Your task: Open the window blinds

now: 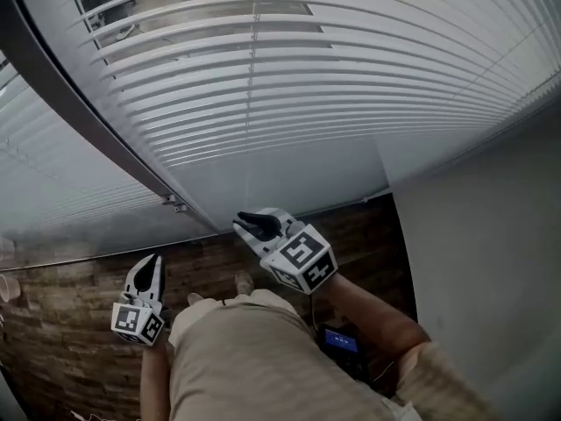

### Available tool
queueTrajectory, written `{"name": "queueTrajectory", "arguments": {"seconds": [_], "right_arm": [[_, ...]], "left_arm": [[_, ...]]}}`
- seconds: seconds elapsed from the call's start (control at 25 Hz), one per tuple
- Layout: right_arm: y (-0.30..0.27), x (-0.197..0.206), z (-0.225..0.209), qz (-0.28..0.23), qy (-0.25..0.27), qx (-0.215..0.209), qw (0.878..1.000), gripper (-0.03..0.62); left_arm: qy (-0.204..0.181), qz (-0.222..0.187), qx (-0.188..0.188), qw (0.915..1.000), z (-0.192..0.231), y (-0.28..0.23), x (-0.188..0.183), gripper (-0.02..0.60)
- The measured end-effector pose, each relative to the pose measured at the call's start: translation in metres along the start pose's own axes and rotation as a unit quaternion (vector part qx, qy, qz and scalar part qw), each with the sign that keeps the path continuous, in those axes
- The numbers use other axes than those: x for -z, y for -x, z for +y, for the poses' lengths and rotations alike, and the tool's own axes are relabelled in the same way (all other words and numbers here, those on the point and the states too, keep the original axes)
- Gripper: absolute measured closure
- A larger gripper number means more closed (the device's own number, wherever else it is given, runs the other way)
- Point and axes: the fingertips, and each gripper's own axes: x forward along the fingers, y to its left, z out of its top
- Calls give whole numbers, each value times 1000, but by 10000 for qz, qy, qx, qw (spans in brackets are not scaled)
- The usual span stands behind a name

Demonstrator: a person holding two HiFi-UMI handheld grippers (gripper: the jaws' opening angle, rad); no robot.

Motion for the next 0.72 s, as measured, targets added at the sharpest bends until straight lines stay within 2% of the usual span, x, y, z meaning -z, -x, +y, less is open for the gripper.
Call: {"name": "queueTrajectory", "arguments": {"seconds": [0.24, 0.4, 0.72], "right_arm": [[-8, -7, -2, -148, 88, 60, 9998, 531], [-12, -3, 1, -100, 332, 54, 9994, 534], [-23, 30, 5, -223, 299, 66, 9993, 540]], "left_arm": [[56, -61, -155, 9998, 9, -5, 7, 571], [110, -126, -275, 9995, 10, -5, 6, 571], [316, -103, -121, 9994, 20, -19, 28, 571]]}}
